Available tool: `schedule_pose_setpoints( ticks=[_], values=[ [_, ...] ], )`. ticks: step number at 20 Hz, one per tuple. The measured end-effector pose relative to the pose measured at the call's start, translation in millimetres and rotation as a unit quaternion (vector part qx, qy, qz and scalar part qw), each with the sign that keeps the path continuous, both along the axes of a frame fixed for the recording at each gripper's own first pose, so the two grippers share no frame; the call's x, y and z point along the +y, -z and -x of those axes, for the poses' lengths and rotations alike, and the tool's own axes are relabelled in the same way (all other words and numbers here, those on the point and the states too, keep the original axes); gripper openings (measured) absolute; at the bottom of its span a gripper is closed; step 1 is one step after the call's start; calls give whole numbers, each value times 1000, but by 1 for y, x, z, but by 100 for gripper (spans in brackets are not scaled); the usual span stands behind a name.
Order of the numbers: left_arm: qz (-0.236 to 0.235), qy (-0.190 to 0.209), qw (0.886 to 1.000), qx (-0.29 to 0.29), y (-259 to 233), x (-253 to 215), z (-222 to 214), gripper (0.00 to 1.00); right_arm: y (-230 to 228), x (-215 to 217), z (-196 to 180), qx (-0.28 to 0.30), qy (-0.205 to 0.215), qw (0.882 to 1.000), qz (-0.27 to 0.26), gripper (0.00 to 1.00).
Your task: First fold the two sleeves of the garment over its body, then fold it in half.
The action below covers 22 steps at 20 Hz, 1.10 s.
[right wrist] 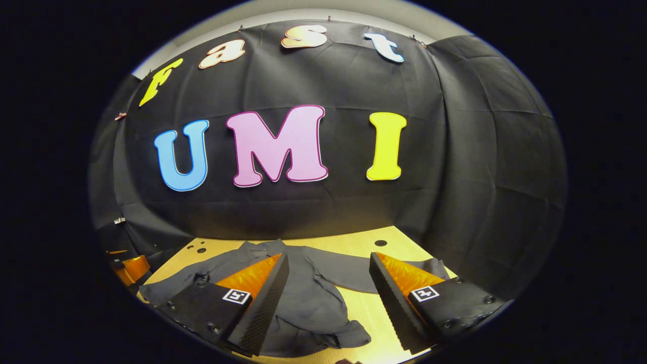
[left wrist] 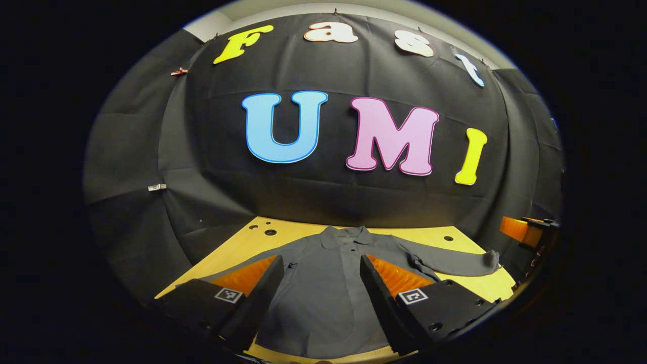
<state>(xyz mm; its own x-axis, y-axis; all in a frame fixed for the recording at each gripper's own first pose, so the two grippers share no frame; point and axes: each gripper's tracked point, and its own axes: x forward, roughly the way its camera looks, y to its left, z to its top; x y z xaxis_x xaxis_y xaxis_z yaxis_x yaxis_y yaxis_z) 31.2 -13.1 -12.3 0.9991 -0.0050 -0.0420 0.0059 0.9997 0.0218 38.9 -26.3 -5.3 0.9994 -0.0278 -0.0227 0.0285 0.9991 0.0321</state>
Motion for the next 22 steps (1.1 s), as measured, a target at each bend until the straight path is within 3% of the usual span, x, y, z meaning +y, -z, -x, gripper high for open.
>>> schedule_pose_setpoints(
  ticks=[10,22],
  values=[
    [-9,-4,1000,30,21,-4,-8,96,27,-17,-31,33,0,999,-14,99],
    [-3,-25,997,70,56,-19,-26,96,73,-141,-100,107,102,988,-34,99]
  ],
)
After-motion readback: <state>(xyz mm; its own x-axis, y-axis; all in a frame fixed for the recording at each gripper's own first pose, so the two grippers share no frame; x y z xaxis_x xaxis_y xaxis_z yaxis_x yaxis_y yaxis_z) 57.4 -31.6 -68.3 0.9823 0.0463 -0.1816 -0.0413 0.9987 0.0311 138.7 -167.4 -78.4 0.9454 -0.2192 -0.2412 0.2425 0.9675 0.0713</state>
